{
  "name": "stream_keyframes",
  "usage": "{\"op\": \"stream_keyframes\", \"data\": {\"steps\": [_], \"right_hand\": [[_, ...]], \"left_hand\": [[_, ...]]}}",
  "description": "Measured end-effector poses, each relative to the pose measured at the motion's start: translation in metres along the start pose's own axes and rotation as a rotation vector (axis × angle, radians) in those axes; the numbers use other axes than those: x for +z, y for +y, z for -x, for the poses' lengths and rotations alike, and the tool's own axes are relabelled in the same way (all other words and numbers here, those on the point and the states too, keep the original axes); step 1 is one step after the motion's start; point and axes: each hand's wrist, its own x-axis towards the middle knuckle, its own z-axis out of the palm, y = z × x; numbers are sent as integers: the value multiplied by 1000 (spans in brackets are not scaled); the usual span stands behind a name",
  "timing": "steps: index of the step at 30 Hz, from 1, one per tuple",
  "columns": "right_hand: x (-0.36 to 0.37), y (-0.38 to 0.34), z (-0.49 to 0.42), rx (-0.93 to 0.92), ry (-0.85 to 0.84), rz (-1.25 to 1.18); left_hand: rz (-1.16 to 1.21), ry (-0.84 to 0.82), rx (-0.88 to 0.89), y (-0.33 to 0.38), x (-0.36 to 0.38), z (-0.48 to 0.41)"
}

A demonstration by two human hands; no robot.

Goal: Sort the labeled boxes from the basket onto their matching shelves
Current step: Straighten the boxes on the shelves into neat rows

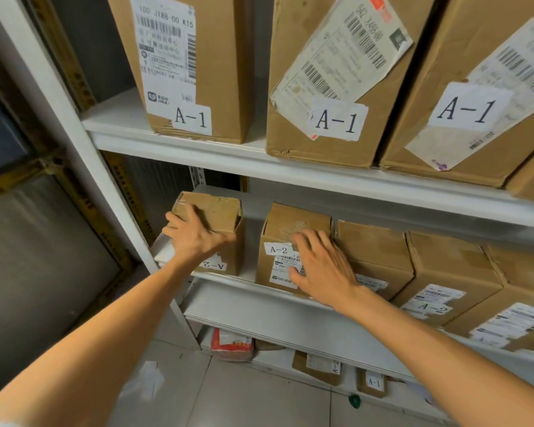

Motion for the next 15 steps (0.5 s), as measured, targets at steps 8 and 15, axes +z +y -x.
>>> {"op": "stream_keyframes", "data": {"steps": [8, 15], "right_hand": [[8, 12, -8, 22, -86, -13], [-15, 12, -9, -26, -132, -39]], "left_hand": [[21, -104, 142, 12, 13, 7], [-253, -63, 276, 25, -8, 24]]}}
